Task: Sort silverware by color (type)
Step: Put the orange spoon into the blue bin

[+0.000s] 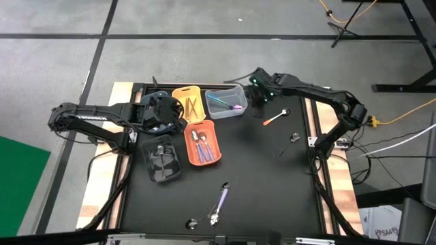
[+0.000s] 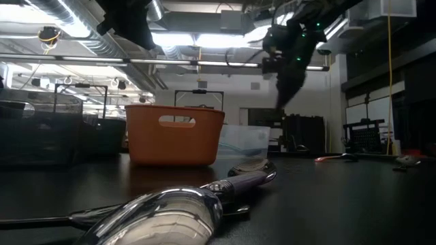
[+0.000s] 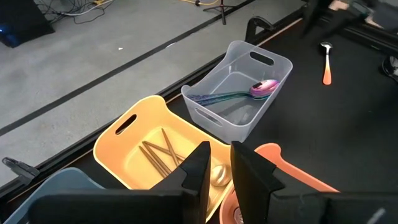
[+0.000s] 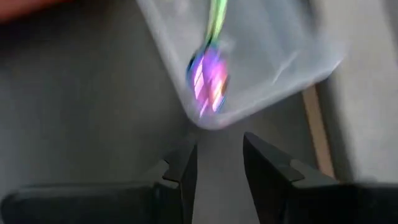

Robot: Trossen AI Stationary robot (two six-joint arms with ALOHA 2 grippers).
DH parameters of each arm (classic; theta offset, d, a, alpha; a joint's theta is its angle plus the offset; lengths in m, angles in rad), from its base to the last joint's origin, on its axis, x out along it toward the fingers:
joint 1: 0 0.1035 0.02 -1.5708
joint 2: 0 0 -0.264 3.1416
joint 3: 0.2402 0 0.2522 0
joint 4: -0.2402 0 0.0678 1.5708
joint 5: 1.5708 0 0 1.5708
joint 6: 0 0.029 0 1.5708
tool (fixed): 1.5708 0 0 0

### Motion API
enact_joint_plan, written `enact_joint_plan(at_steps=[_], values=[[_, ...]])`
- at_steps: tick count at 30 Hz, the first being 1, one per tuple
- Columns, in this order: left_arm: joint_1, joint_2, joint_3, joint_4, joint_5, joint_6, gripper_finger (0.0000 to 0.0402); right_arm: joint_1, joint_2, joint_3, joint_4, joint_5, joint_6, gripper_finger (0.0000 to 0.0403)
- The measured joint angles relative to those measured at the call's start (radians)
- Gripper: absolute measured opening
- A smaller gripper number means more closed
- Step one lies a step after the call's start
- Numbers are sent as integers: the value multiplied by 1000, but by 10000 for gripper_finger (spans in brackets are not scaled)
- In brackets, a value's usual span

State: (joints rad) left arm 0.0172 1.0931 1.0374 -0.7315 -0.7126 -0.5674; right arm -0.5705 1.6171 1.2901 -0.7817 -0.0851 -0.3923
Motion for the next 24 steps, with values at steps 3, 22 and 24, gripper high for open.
enact_joint_plan(at_steps=[3, 22, 24], values=[[0, 0, 0, 0, 0, 1, 57, 0, -1, -18, -89, -3, 9, 117], [0, 0, 0, 0, 0, 1, 57, -144, -7, -206, -154, 4, 38, 117], [0, 0, 0, 0, 0, 1, 57, -163, -7, -219, -155, 4, 14, 117]])
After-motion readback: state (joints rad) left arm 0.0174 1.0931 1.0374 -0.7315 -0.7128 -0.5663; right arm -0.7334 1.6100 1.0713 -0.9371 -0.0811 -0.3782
